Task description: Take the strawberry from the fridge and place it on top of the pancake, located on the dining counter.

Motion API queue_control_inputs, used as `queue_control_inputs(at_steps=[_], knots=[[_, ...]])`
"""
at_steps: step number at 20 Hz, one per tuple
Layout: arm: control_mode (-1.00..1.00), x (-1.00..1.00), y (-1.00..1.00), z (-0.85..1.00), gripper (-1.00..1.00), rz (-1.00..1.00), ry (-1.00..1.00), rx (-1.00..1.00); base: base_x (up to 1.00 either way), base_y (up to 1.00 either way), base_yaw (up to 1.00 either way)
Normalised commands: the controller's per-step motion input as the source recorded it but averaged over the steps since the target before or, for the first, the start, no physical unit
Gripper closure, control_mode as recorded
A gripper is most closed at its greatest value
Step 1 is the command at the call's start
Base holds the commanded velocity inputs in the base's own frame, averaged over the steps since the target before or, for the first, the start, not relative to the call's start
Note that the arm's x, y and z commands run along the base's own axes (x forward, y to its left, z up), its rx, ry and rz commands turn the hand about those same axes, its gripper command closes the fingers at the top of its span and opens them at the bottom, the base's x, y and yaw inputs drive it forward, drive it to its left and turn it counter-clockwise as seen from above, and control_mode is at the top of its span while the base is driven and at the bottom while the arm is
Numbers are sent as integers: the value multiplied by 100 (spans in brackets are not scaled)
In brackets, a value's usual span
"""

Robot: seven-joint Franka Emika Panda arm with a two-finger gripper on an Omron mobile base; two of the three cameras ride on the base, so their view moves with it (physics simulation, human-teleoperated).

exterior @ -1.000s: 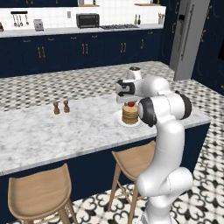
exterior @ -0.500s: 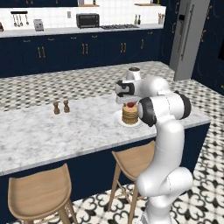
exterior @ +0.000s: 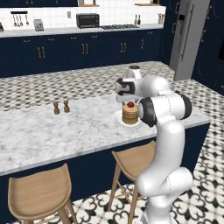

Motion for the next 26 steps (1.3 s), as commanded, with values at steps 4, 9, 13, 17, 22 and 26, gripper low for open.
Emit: queue_control_inputs(at_steps=[4, 9, 13, 17, 22, 26], knots=[[-100, -56, 4, 85, -100, 8, -6, -9, 0, 0, 0], [-100, -100, 43, 72, -100, 7, -23, -7, 0, 0, 0], [-100, -100, 81, 29, -100, 3, -19, -13, 0, 0, 0], [-100, -100, 98, 1, -100, 3, -18, -14, 0, 0, 0], [-100, -100, 79, -3, -100, 0, -10, -5, 0, 0, 0], [-100, -100, 21, -14, -100, -2, 0, -8, 0, 0, 0]])
